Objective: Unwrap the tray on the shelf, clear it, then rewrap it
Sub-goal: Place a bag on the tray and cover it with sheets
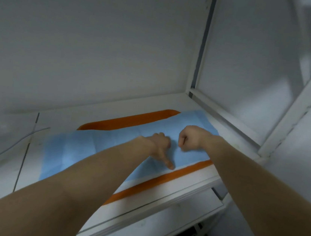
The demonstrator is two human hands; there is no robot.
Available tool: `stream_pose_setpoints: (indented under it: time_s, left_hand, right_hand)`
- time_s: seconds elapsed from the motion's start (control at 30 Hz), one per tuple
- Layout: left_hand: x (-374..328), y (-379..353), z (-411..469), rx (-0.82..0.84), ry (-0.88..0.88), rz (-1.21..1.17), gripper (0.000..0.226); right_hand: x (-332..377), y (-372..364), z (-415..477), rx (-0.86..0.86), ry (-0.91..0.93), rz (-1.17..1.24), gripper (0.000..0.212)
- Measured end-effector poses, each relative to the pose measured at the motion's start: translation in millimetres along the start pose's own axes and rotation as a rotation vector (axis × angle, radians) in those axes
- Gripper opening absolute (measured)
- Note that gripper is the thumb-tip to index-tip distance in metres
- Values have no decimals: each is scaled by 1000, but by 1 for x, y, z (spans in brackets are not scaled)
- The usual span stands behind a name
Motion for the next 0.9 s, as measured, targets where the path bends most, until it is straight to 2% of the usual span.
stream_pose_setpoints:
  time_s: [0.13, 0.4, 0.5, 0.63, 0.8, 0.9]
  left_hand:
    - [-2, -2, 1, 31, -16, 50, 62]
    - [6, -2, 5, 13, -8, -37, 31]
    - [6, -2, 4, 32, -6, -66, 33]
    - [8, 10, -5, 61, 32, -152, 59]
    - [38, 56, -20, -17, 172, 80, 42]
    - [59, 91, -45, -65, 283, 290, 39]
  right_hand:
    - [12, -11, -5, 139, 95, 173, 22]
    - [19, -14, -11, 211, 116, 174, 36]
    - [20, -12, -6, 139, 125, 150, 26]
    - [18, 7, 7, -3, 49, 159, 16]
    - [12, 46, 23, -146, -105, -45, 19]
    - [20, 64, 34, -159, -168, -150, 28]
Point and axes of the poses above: each hand's wrist, its own z-axis towards the middle knuckle, its own y-axis out of the back of the hand, x = y × z, the point moved 4 cm from there along z, towards the middle knuckle, and after that the axes turned 11 degrees about -z, right-handed, at the moved point
